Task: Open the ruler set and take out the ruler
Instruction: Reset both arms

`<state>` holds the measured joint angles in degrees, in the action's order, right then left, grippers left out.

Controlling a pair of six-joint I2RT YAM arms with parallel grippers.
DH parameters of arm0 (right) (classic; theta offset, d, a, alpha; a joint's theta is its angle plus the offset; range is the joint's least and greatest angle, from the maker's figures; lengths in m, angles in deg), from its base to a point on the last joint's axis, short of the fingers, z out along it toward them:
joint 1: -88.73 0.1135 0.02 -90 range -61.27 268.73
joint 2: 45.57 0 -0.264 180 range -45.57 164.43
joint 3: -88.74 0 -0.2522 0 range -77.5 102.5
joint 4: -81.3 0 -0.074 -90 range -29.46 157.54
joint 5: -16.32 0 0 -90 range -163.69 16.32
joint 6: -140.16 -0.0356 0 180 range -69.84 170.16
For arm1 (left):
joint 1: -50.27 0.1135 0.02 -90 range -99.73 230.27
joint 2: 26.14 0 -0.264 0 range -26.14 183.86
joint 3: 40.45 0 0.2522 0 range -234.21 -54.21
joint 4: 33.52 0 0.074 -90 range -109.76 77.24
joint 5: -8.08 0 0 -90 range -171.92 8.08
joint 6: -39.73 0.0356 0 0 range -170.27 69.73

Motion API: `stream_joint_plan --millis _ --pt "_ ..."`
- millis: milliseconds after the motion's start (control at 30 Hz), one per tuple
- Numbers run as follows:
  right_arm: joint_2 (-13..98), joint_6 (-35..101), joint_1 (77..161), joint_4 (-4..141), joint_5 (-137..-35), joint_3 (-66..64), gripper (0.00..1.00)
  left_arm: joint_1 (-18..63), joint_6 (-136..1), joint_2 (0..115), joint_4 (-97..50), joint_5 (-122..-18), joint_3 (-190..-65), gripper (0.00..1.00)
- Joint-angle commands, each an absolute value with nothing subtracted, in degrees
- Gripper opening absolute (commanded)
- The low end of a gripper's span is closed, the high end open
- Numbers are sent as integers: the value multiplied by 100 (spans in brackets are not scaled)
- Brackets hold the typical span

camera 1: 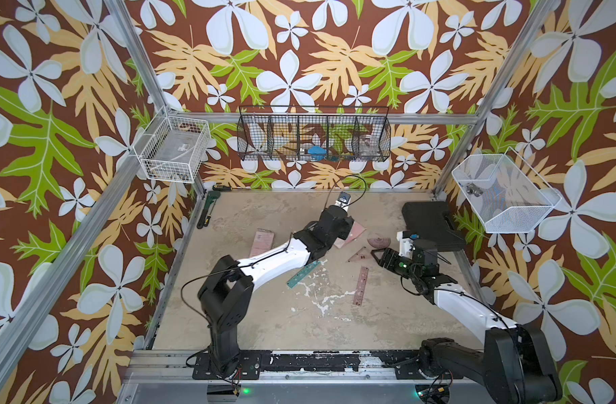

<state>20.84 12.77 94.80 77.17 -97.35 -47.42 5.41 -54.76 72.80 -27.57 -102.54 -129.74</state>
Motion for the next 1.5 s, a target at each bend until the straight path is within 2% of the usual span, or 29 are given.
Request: stream_joint_plan --millis 0,67,100,233,333,467,600,633,667,733,800,833,900,1000,1067,1167,1200,1267,1467 --pt "1780 1702 9493 7759 -8132 -4664 73 920 -5899 6382 -3790 -10510 -11889 66" --pt "1584 1883 9489 8236 -7425 -4841 81 1154 -5870 5708 -4381 -11124 -10938 71" --pt "1502 2070 9495 8470 -7097 -4948 81 1299 -5822 5410 -4621 -11461 -10488 77" --pt "1397 2865 9491 9322 -5981 -5292 83 1920 -5365 4591 -5644 -12114 -8871 85" --pt "1547 3494 9491 10076 -5391 -5623 83 2250 -4960 4256 -6915 -12761 -7698 98" --pt "1936 4054 9480 10601 -4998 -5855 84 2717 -4529 4321 -8105 -12758 -6745 100" --pt "2463 4450 9480 12136 -4979 -6453 84 3075 -4503 5157 -9222 -12935 -6322 100" --pt "2609 4555 9480 12449 -4911 -6560 84 3098 -4516 5324 -9541 -13271 -6331 100" --pt "2776 4585 9475 12747 -4822 -6643 84 3109 -4671 5318 -9500 -13204 -6322 100" --pt "2922 4626 9480 12966 -4864 -6674 84 3207 -4668 5263 -9985 -12232 -5932 100" --pt "2944 4702 9480 13370 -5097 -6800 84 3335 -4680 5571 -10999 -12170 -5648 100" --pt "3009 4760 9480 13836 -5161 -6983 83 3399 -4676 5619 -10986 -12144 -5681 100" --pt "3329 4782 9482 14921 -5254 -7453 99 3395 -4833 5280 -10287 -11872 -5722 100" --pt "4219 5077 9480 17065 -5818 -8101 100 3400 -4675 5554 -11691 -11550 -5153 100" --pt "4386 5250 9566 16758 -5961 -7786 100 3424 -4522 5796 -11822 -11328 -5255 100" --pt "4121 5084 9526 14909 -5749 -7009 100 3908 -5091 5804 -10031 -10944 -6066 100" --pt "4128 4940 9383 14432 -5967 -6764 100 4194 -5278 5784 -9566 -10357 -6263 100" --pt "4084 4716 9077 14395 -6384 -6789 100 4580 -5545 5664 -9219 -9872 -6330 100" --pt "4096 4741 9092 14516 -6361 -6844 100 4570 -5529 5675 -9457 -9854 -6233 100"
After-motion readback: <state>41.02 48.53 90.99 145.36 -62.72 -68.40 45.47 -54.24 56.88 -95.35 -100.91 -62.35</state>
